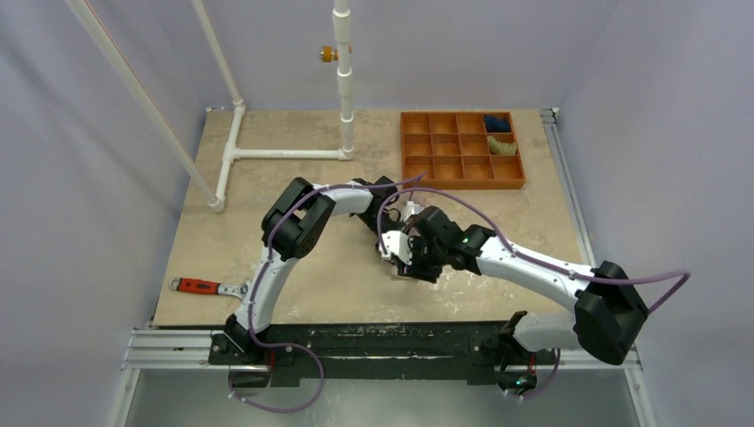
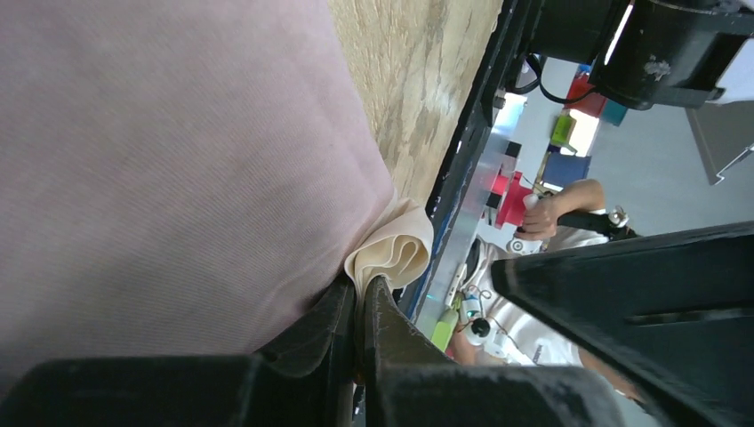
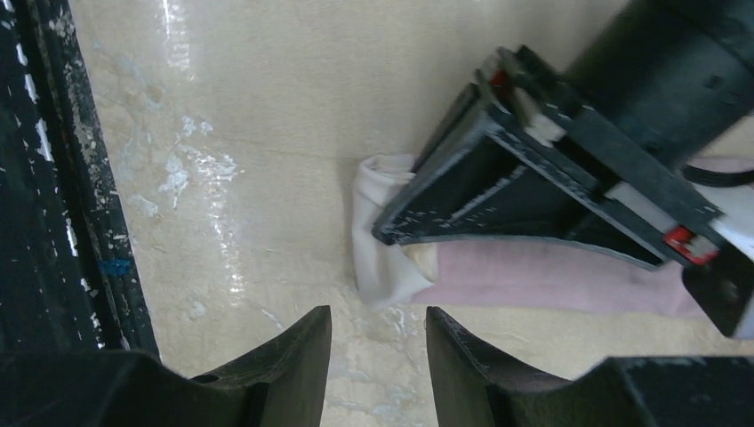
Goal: Roll the underwear
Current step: Roll the underwear to the center of the board.
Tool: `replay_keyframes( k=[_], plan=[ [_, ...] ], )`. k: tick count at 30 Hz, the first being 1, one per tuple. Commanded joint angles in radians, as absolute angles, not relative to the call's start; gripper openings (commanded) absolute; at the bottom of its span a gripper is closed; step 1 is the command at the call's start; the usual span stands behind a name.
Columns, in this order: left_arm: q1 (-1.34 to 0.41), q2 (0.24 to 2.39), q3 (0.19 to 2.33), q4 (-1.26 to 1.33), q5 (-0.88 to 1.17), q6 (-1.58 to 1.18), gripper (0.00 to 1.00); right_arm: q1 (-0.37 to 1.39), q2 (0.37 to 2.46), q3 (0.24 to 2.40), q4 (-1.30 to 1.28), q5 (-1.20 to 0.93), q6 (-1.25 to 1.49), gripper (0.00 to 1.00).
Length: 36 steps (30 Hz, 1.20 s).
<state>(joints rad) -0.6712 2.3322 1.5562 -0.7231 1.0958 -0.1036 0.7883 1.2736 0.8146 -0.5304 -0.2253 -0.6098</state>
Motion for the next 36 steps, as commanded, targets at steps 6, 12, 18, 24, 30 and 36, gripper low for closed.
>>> replay_keyframes(
  k=[6,12,18,24,30,36],
  plan=[
    [-0.664,2.367,1.601,-0.759,1.078,-0.117,0.0,0.931,1.379,0.779,-0.427,-0.057,-0.619,0.42],
    [-0.665,2.374,1.603,-0.759,1.086,-0.118,0.0,0.944,1.429,0.784,-0.404,-0.012,-0.629,0.41],
    [-0.665,2.375,1.6,-0.761,1.089,-0.11,0.0,0.943,1.471,0.781,-0.387,0.006,-0.639,0.39],
    [-0.665,2.376,1.598,-0.764,1.091,-0.098,0.0,0.942,1.523,0.777,-0.365,0.052,-0.649,0.36],
    [-0.665,2.376,1.598,-0.777,1.087,-0.076,0.0,0.942,1.557,0.773,-0.366,0.038,-0.641,0.31],
    [-0.665,2.365,1.593,-0.79,1.086,-0.054,0.0,0.942,1.58,0.783,-0.419,0.005,-0.64,0.11]
  ],
)
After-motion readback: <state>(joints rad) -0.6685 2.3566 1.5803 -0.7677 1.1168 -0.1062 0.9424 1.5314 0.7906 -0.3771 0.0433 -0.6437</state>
